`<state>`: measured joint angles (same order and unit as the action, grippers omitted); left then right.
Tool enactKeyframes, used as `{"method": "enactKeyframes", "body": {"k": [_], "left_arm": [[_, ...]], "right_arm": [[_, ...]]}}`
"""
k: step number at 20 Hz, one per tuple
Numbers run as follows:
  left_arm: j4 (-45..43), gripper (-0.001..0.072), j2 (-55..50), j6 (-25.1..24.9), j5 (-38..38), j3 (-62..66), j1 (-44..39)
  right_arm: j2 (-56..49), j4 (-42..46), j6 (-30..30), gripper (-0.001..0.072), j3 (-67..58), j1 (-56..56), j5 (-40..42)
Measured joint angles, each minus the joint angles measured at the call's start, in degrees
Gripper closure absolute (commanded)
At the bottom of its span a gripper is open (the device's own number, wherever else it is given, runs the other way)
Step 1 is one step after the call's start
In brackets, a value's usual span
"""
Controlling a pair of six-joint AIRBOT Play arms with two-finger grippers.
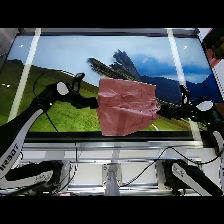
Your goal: Fold the clothes and pants, and hang the long-sleeved shirts on hangers.
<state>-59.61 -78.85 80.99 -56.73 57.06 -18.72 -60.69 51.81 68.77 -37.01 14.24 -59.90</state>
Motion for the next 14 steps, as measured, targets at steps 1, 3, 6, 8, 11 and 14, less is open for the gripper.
{"method": "enactKeyframes", "body": {"k": [1,3,6,8,11,14], "left_arm": [[2.45,0.0016,0.33,-1.73,-1.05,-1.86,-0.42],[7.65,0.0016,0.87,-4.85,-2.12,-5.99,-1.64],[14.27,0.0016,1.27,-7.54,-1.31,-12.33,-3.96],[18.6,0.0017,1.36,-8.28,1.99,-15.96,-5.86],[23.69,0.0126,1.51,-8.96,6.27,-19.67,-9.97],[25.57,0.0242,1.55,-7.78,14.32,-21.66,-14.8]], "right_arm": [[0.0,0.0,0.0,0.0691,0.09,0.0,0.24],[0.0,-0.11,0.0,0.0691,0.15,0.0,0.57],[0.0,-0.24,0.0,0.0691,0.2,0.0,0.87],[0.0,-0.35,0.0,0.0691,0.2,0.0,0.9],[0.0,-0.63,0.0,0.0691,0.2,0.0,0.98],[0.0,-1.38,-0.02,0.0691,0.22,0.0,1.05]]}}
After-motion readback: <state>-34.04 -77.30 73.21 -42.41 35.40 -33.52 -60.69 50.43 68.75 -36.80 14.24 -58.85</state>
